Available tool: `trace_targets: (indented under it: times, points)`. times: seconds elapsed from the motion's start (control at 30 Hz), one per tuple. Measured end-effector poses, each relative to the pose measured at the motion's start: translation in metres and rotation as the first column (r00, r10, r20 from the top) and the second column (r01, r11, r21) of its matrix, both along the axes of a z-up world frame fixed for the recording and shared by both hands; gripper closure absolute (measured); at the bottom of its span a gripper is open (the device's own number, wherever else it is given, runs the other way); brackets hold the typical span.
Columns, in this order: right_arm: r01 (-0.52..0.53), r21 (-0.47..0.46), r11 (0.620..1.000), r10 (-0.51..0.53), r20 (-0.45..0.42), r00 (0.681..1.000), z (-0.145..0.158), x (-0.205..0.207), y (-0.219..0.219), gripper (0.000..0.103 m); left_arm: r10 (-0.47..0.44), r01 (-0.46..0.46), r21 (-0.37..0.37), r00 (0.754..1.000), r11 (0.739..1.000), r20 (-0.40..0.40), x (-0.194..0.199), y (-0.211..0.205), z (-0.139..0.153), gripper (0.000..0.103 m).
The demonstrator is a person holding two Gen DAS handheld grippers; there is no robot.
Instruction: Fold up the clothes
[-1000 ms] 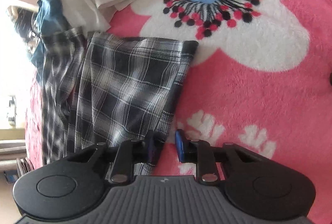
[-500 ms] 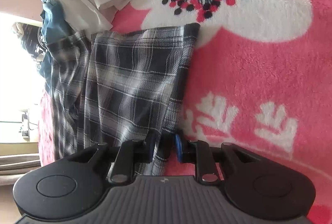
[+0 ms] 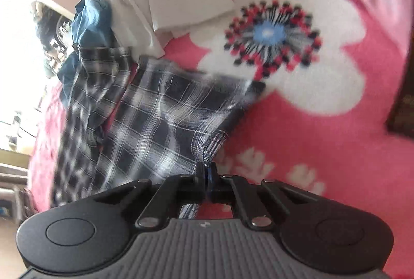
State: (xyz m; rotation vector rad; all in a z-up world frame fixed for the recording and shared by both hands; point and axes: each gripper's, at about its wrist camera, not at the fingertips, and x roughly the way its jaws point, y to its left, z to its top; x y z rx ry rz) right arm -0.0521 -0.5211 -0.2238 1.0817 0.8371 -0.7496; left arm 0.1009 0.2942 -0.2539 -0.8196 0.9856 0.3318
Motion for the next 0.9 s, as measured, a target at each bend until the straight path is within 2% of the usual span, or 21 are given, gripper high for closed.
trace_targets:
  times: [0.07, 0.17, 0.27, 0.37, 0.4, 0.47, 0.5, 0.57, 0.67, 0.73, 0.83, 0.9]
  points:
    - [-0.010, -0.026, 1.000, 0.008, -0.058, 0.998, -0.004, -0.004, -0.004, 0.101, -0.025, 0.025, 0.016, 1.000, 1.000, -0.008, 0.002, -0.003, -0.001, 0.066]
    - [-0.002, -0.002, 1.000, 0.002, -0.129, 0.992, -0.027, -0.008, -0.010, 0.101, -0.051, 0.052, 0.058, 0.998, 0.997, -0.023, 0.006, -0.009, -0.001, 0.069]
    - [-0.023, -0.014, 1.000, 0.020, -0.156, 0.988, -0.036, -0.006, -0.007, 0.101, -0.063, 0.066, 0.081, 0.997, 0.995, -0.034, 0.007, -0.012, 0.000, 0.070]
    - [-0.093, -0.067, 0.993, 0.077, -0.213, 0.974, -0.034, 0.002, 0.000, 0.101, -0.065, 0.067, 0.075, 0.997, 0.995, -0.033, 0.006, -0.011, 0.000, 0.070]
    - [-0.122, -0.087, 0.989, 0.098, -0.238, 0.966, -0.032, 0.006, 0.002, 0.098, -0.069, 0.071, 0.072, 0.997, 0.995, -0.031, 0.006, -0.010, 0.000, 0.070]
    - [-0.170, -0.120, 0.978, 0.130, -0.290, 0.948, -0.023, 0.011, 0.009, 0.082, -0.082, 0.083, 0.060, 0.996, 0.995, -0.028, 0.006, -0.009, 0.001, 0.070]
    - [-0.182, -0.141, 0.973, 0.130, -0.315, 0.940, -0.017, 0.012, 0.013, 0.069, -0.089, 0.090, 0.054, 0.996, 0.994, -0.023, 0.005, -0.008, 0.001, 0.069]
    - [-0.203, -0.192, 0.960, 0.129, -0.340, 0.931, -0.004, 0.008, 0.023, 0.066, -0.101, 0.102, 0.042, 0.995, 0.994, -0.013, 0.005, -0.005, 0.001, 0.069]
    - [-0.207, -0.240, 0.949, 0.121, -0.328, 0.937, 0.017, -0.004, 0.039, 0.066, -0.114, 0.114, 0.024, 0.993, 0.993, -0.001, 0.005, -0.001, -0.002, 0.069]
    - [-0.205, -0.256, 0.945, 0.129, -0.285, 0.950, 0.032, -0.009, 0.053, 0.066, -0.123, 0.123, 0.015, 0.992, 0.992, 0.004, 0.005, 0.000, -0.005, 0.070]
    - [-0.266, -0.273, 0.924, 0.215, -0.202, 0.955, 0.054, -0.001, 0.077, 0.066, -0.142, 0.142, 0.015, 0.990, 0.990, 0.004, 0.007, 0.000, -0.009, 0.072]
    - [-0.335, -0.279, 0.900, 0.293, -0.185, 0.938, 0.058, 0.015, 0.088, 0.067, -0.160, 0.160, 0.015, 0.987, 0.987, -0.004, 0.009, 0.000, -0.010, 0.072]
